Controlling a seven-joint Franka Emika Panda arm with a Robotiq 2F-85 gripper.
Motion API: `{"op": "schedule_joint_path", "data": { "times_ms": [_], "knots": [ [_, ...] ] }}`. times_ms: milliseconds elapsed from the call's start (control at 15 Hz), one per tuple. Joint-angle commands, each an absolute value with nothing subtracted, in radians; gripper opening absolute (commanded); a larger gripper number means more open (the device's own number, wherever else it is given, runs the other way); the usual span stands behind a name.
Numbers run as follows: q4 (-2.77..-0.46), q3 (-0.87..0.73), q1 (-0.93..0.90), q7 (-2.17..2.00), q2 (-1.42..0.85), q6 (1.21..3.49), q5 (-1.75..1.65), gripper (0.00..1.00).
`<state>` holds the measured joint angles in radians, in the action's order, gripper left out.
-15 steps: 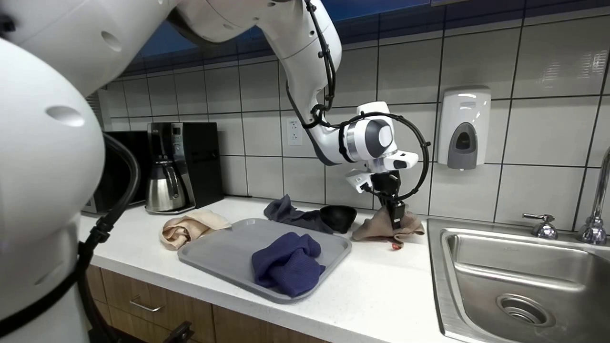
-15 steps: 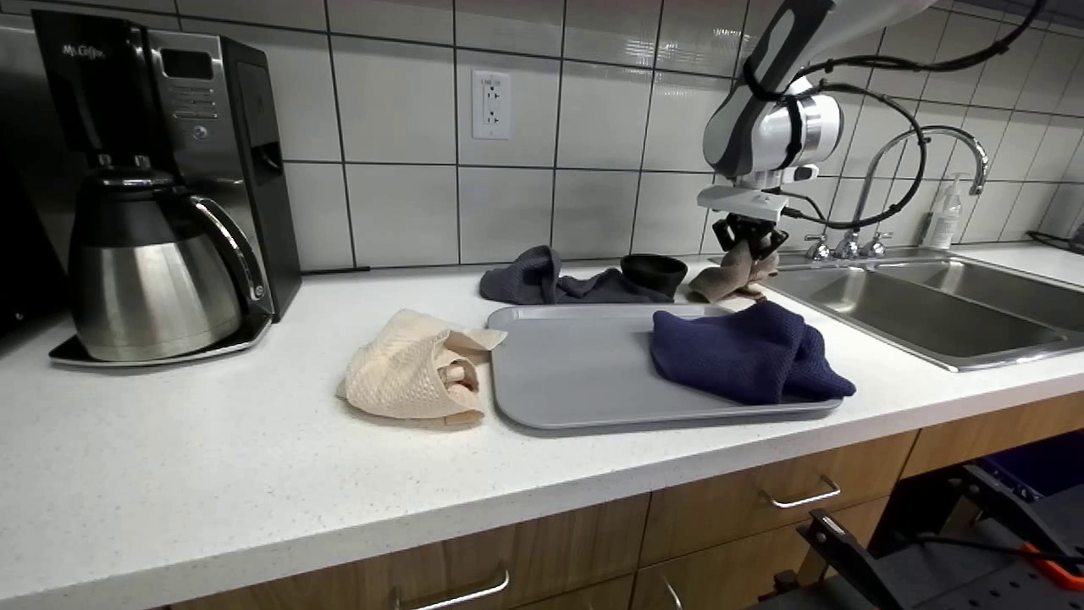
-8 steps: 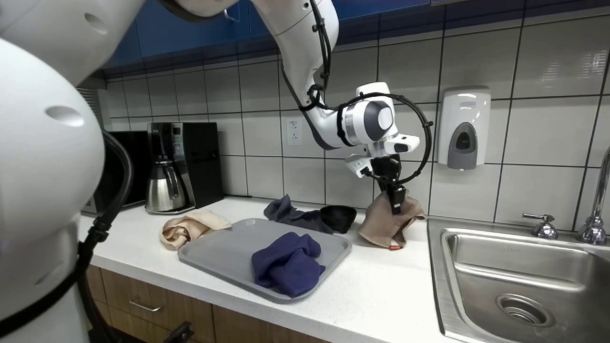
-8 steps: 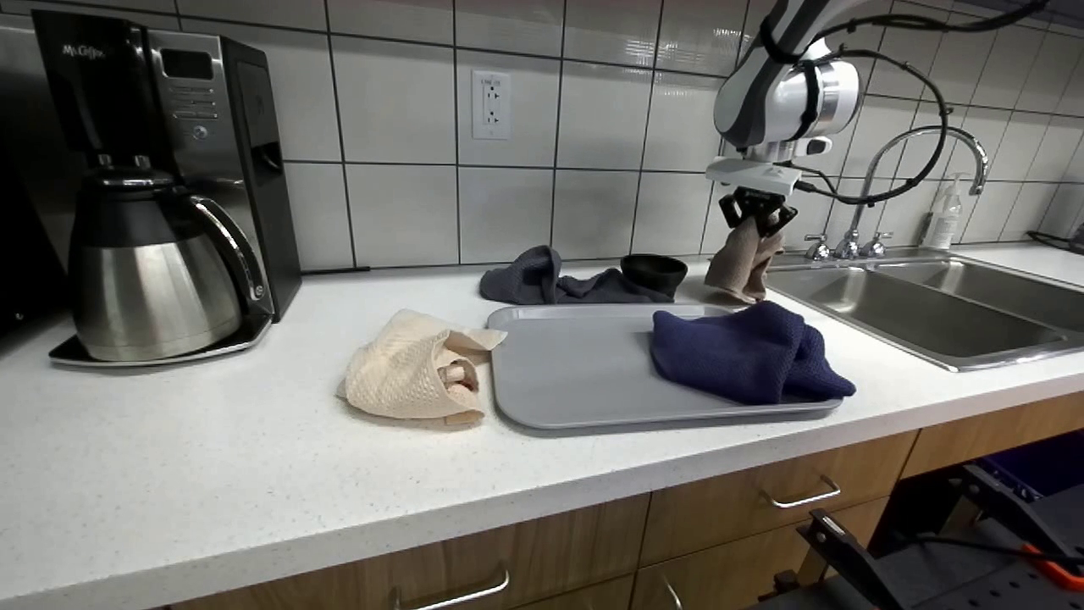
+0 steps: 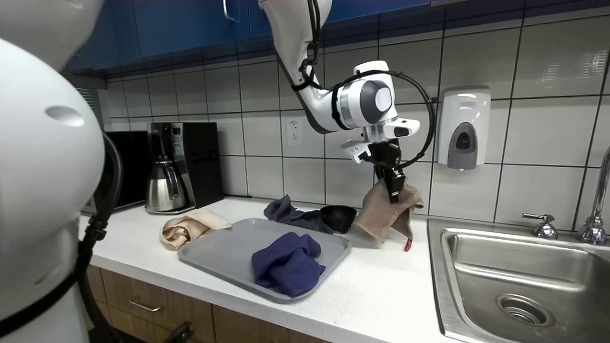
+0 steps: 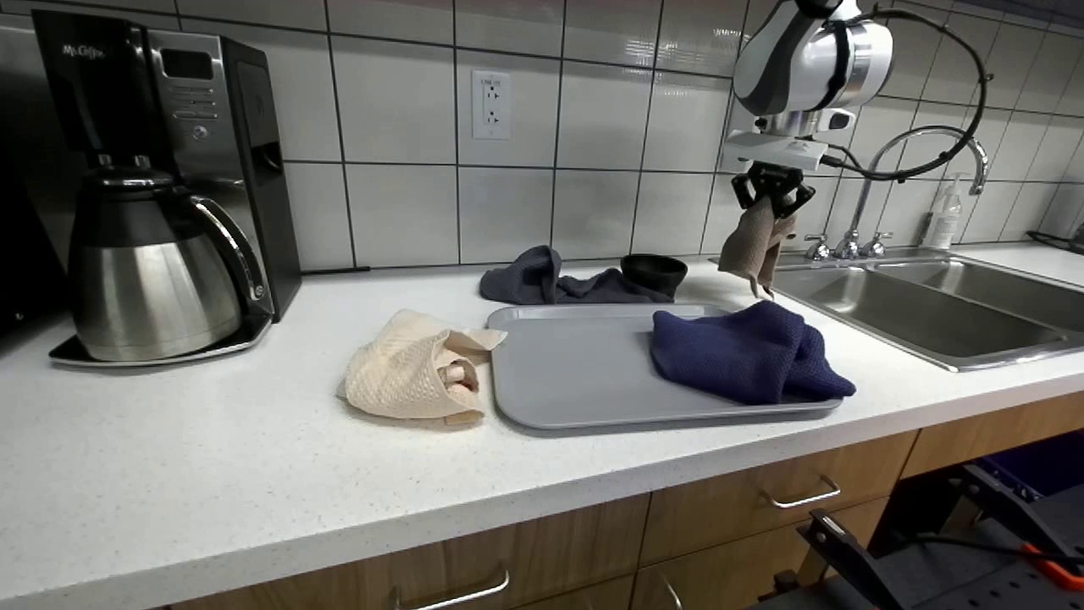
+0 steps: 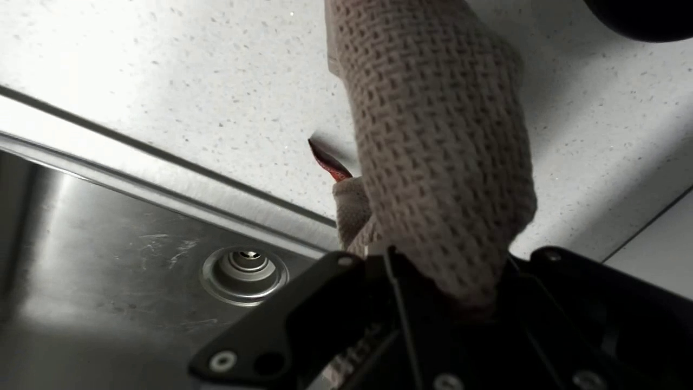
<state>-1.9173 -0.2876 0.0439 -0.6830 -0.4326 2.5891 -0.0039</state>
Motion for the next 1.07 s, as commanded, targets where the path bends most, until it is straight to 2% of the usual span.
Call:
{"op": "schedule_joint_path", "data": {
  "times_ms": [0, 1000],
  "knots": [
    [-2.026, -0.291, 0.038, -0.639, -0.322, 2.603, -0.040, 0.03],
    [-2.229, -0.218, 0.004, -0.573, -0.085, 2.583, -0.226, 0.03]
  ]
}}
